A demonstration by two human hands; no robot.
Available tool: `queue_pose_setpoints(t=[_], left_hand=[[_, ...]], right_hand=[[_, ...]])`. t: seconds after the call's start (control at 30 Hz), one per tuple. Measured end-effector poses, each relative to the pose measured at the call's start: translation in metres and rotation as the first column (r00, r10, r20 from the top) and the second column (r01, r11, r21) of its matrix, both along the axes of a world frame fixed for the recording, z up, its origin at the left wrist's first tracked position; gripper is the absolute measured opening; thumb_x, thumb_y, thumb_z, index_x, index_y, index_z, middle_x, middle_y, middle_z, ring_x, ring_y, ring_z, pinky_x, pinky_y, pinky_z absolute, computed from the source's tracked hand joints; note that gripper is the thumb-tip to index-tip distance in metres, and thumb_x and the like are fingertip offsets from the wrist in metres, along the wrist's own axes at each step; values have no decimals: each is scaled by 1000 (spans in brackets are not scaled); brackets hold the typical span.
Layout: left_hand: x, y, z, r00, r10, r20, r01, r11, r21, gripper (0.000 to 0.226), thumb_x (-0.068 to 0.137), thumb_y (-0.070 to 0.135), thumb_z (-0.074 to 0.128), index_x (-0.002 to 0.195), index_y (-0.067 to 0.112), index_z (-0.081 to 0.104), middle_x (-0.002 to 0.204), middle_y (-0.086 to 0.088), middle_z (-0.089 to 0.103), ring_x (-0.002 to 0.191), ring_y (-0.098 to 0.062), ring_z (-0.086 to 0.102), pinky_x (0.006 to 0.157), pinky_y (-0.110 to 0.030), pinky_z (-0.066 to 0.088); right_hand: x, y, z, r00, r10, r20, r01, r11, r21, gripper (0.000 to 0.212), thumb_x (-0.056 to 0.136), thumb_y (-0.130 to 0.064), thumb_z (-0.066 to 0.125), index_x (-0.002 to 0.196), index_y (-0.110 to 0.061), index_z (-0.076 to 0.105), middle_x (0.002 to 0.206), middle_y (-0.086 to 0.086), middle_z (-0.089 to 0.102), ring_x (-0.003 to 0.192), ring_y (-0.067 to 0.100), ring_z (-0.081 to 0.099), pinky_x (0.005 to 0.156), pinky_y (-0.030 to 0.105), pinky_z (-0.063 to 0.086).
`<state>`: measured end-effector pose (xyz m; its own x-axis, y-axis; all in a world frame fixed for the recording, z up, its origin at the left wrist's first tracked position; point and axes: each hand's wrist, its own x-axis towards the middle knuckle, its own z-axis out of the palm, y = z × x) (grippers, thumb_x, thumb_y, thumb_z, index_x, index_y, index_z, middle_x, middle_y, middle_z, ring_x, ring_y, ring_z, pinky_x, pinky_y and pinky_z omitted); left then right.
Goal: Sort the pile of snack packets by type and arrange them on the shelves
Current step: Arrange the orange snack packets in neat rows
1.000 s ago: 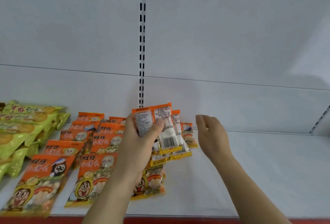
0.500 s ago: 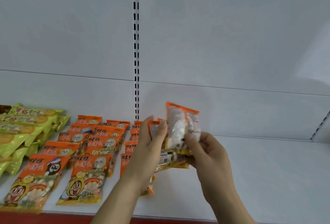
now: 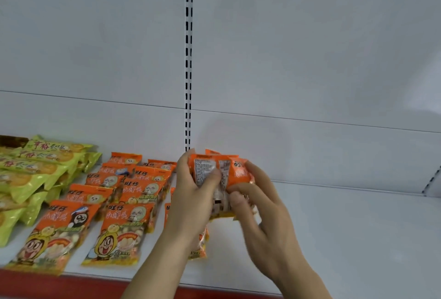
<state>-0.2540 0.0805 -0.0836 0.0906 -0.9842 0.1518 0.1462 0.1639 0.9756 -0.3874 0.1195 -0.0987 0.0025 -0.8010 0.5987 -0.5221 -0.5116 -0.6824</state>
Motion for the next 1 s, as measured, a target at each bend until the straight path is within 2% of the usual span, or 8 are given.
queue_pose_setpoints(t=[0.13,0.23,0.37,0.5,0.6,0.73,0.87,1.0], left_hand=[[-1,-1,0,1000,-16,4,16,1000,18,43,96,35,67,136,37,52,115,11,73,102,-11,74,89,-42,63],[-2,-1,-1,999,-45,-12,45,998,32,39,96,31,68,132,36,55,112,11,74,98,-10,75,76,-30,64],[2,0,-3,999,-24,35,24,1000,2,50,93,30,72,137,40,52,117,12,72,106,-12,73,82,-32,63],[21,-4,1,998,65,-17,-64,998,18,52,94,17,72,136,38,50,106,9,76,96,-15,76,86,-47,61],[40,-9,6,983,123,-139,-117,992,52,53,93,11,71,138,30,50,107,0,76,89,-21,78,74,-47,63],[44,-8,3,982,119,-148,-113,993,47,41,93,11,71,127,30,57,107,-1,77,91,-24,78,75,-48,63],[44,-6,-3,987,90,-131,-85,995,46,38,94,12,71,125,30,58,105,2,78,92,-24,78,82,-55,62],[45,-6,-6,991,83,-108,-80,996,33,35,94,12,70,123,28,58,104,3,78,93,-22,78,84,-56,62]], right_hand=[[-6,0,1,977,-86,194,85,996,17,37,92,-18,70,120,-37,56,136,-20,54,120,0,57,86,20,55],[-7,1,7,932,-37,360,-33,982,186,49,88,-23,75,125,-43,50,112,-18,65,97,-3,66,72,15,55],[-8,0,4,965,-74,253,21,978,206,47,92,-31,68,132,-50,51,108,-18,68,93,2,68,73,15,54],[-34,-18,3,930,-301,213,273,950,150,39,98,-28,61,131,-47,54,118,-11,60,88,-4,62,70,11,47],[-46,-38,2,921,-385,61,355,892,280,44,100,-30,58,141,-40,47,118,-4,55,84,-1,57,66,12,41],[-25,-57,-12,934,-286,-213,346,869,352,47,99,-33,55,144,-31,42,111,-3,45,91,14,51,75,23,38],[-15,-74,-38,726,-243,-643,544,775,321,54,98,-53,40,146,-27,31,131,5,47,125,28,41,98,40,39],[-16,-80,-46,669,-134,-731,558,740,375,71,98,-63,22,157,-25,10,147,6,38,137,27,30,110,48,31]])
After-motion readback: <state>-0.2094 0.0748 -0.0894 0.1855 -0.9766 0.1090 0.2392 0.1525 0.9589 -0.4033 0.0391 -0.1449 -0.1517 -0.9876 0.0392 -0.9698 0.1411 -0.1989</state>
